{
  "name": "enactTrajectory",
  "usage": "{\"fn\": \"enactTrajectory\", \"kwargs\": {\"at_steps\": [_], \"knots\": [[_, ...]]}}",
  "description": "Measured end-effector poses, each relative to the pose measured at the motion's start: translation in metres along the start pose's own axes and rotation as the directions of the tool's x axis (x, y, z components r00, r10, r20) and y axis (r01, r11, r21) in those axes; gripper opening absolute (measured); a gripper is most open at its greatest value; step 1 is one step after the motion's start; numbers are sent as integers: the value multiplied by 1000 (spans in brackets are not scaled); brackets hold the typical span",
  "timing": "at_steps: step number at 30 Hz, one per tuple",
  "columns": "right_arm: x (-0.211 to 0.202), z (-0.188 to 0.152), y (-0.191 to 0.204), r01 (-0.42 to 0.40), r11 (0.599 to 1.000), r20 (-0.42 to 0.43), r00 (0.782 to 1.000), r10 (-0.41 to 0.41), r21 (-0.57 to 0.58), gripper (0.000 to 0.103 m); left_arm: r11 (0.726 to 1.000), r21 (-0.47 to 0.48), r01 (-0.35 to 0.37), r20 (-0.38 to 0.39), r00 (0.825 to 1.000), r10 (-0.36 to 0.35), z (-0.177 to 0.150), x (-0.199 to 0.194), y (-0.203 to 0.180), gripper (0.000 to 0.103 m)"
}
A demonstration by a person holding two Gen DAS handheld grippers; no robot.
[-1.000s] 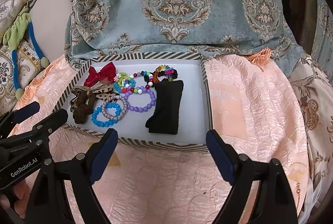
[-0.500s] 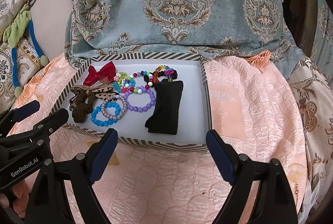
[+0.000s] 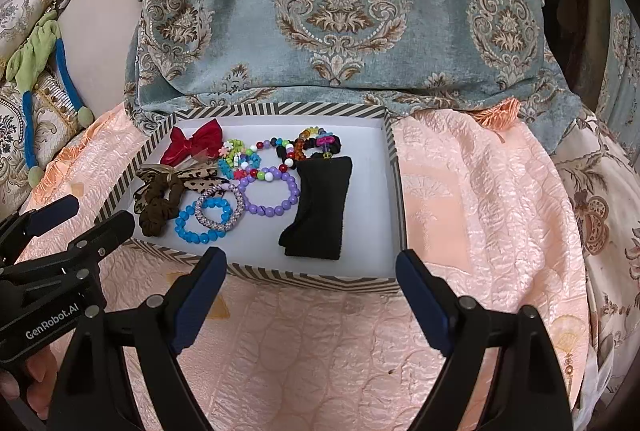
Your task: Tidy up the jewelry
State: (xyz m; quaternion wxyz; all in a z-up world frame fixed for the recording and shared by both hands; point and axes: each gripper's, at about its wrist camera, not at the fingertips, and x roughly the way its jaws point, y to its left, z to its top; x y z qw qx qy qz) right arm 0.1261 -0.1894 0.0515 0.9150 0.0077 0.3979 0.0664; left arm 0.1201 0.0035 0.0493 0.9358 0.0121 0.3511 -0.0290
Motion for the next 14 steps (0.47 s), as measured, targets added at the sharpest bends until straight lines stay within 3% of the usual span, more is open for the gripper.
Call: {"fn": "enactTrajectory", "kwargs": {"at_steps": [10,14], "knots": [[0,0,0,-1,1000,0,1000,1,0,89,1000,-1,3,7,1000,-3,-1,-1,0,64],[-1,0,0,-1,1000,1,1000,1,-6,89,999,19,-41,27,999,40,-3,-2,-1,64]]}}
